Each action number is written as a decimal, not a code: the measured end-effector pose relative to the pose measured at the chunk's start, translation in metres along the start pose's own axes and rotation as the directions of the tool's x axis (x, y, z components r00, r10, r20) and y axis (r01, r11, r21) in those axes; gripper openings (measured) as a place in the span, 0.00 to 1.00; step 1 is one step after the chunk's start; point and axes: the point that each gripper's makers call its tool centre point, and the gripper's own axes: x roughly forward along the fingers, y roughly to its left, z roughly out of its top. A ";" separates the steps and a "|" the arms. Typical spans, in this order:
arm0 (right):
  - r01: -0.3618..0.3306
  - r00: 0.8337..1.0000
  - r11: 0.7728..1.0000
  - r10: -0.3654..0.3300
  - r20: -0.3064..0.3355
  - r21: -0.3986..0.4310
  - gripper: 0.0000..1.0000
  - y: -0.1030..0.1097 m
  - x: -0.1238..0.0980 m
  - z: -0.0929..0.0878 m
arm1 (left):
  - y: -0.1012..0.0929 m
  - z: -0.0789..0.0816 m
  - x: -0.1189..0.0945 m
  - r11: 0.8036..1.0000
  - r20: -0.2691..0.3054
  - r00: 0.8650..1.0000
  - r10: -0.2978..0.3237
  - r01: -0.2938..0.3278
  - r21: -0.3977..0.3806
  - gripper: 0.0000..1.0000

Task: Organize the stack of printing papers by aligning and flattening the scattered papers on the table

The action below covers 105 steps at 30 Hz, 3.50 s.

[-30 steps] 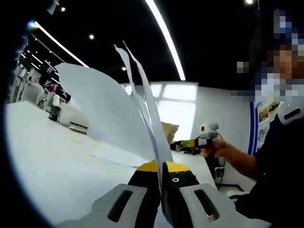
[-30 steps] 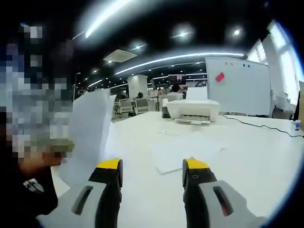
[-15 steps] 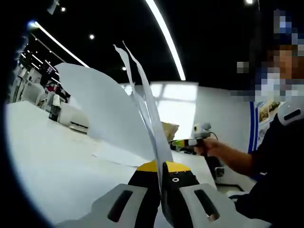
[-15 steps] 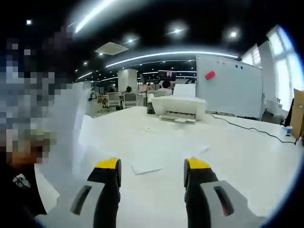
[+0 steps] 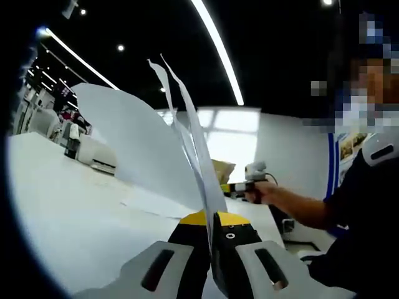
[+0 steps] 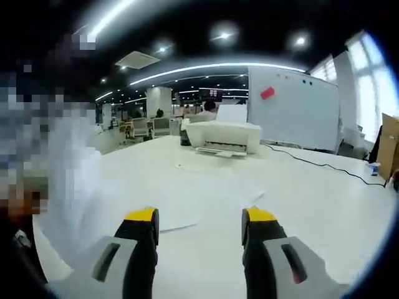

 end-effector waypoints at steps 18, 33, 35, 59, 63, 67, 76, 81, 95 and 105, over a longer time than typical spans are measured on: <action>0.011 0.999 1.000 -0.011 -0.050 -0.010 0.49 -0.026 0.051 -0.002 | 0.001 -0.001 0.000 1.000 -0.002 1.000 0.001 -0.001 -0.005 0.06; 0.058 0.995 0.998 -0.057 -0.086 0.010 0.48 -0.068 0.094 -0.014 | -0.001 -0.002 0.002 1.000 -0.004 1.000 0.004 -0.004 -0.013 0.06; 0.065 0.994 0.998 -0.063 -0.089 0.018 0.48 -0.074 0.099 -0.016 | -0.001 -0.002 0.002 1.000 -0.004 1.000 0.005 -0.005 -0.014 0.06; 0.127 0.989 0.991 -0.124 -0.082 0.041 0.47 -0.119 0.161 -0.035 | -0.001 -0.002 0.002 1.000 -0.001 1.000 0.005 -0.005 -0.030 0.06; 0.132 0.988 0.990 -0.128 -0.087 0.043 0.47 -0.123 0.171 -0.038 | -0.001 -0.002 0.002 0.999 0.000 1.000 0.004 -0.004 -0.033 0.06; 0.148 0.986 0.988 -0.143 -0.091 0.054 0.47 -0.130 0.180 -0.042 | 0.000 -0.002 0.002 0.999 0.000 1.000 0.002 -0.002 -0.036 0.06; 0.165 0.985 0.982 -0.160 -0.068 0.087 0.47 -0.146 0.197 -0.046 | 0.002 -0.001 0.002 0.999 0.004 1.000 0.002 -0.002 -0.048 0.06; 0.160 0.986 0.985 -0.157 -0.047 0.071 0.47 -0.147 0.204 -0.044 | 0.003 -0.001 0.003 0.999 0.006 1.000 0.003 -0.003 -0.049 0.06; 0.156 0.987 0.988 -0.156 -0.038 -0.016 0.46 -0.139 0.213 -0.052 | 0.005 -0.001 0.001 0.998 0.009 1.000 0.001 0.000 -0.060 0.06; 0.149 0.988 0.988 -0.147 -0.048 0.049 0.39 -0.137 0.217 -0.054 | 0.008 -0.002 -0.001 0.998 0.008 1.000 0.001 -0.001 -0.061 0.06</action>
